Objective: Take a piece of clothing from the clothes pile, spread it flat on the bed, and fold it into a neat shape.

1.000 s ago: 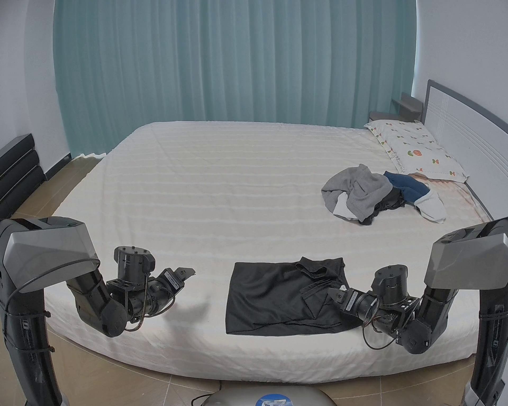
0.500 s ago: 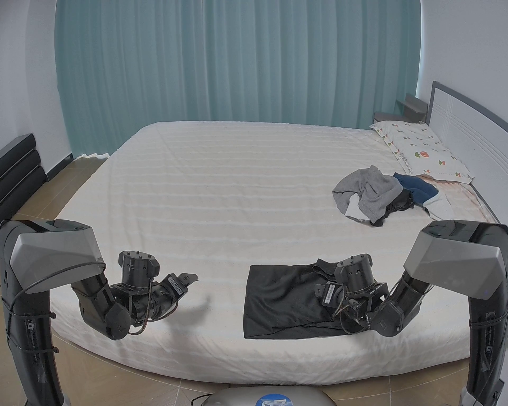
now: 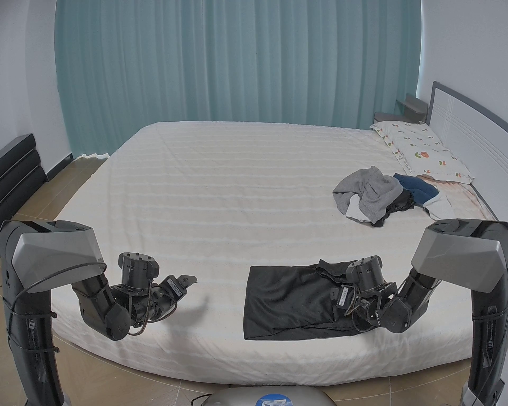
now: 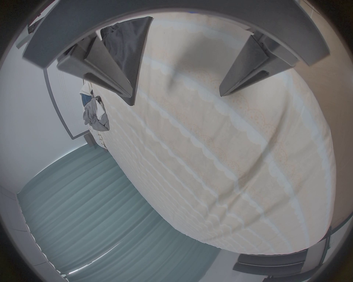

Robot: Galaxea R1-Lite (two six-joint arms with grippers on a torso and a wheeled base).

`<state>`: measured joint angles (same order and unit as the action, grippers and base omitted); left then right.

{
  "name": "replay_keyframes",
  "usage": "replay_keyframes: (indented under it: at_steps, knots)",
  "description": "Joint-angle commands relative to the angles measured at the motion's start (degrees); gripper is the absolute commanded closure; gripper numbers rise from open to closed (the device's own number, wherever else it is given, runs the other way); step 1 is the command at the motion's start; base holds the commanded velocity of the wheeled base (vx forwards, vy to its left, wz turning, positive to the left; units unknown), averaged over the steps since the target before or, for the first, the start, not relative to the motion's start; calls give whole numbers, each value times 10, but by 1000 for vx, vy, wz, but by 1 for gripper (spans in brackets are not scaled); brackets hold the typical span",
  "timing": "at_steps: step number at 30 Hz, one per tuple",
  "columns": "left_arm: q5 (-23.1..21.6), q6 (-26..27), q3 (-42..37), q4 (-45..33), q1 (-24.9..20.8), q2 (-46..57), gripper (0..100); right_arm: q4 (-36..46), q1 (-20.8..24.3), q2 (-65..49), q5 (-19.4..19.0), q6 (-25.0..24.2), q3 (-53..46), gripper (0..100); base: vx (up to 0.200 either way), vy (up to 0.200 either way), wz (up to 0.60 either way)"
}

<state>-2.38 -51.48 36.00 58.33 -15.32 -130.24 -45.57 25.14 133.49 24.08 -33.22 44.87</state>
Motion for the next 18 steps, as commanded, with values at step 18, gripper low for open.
replay_keyframes:
  at_steps: [18]
  knots:
    - [0,1,-2,-1,-1,-2,0,-66,-107,-50,-84,25,-184,0,0,0,0]
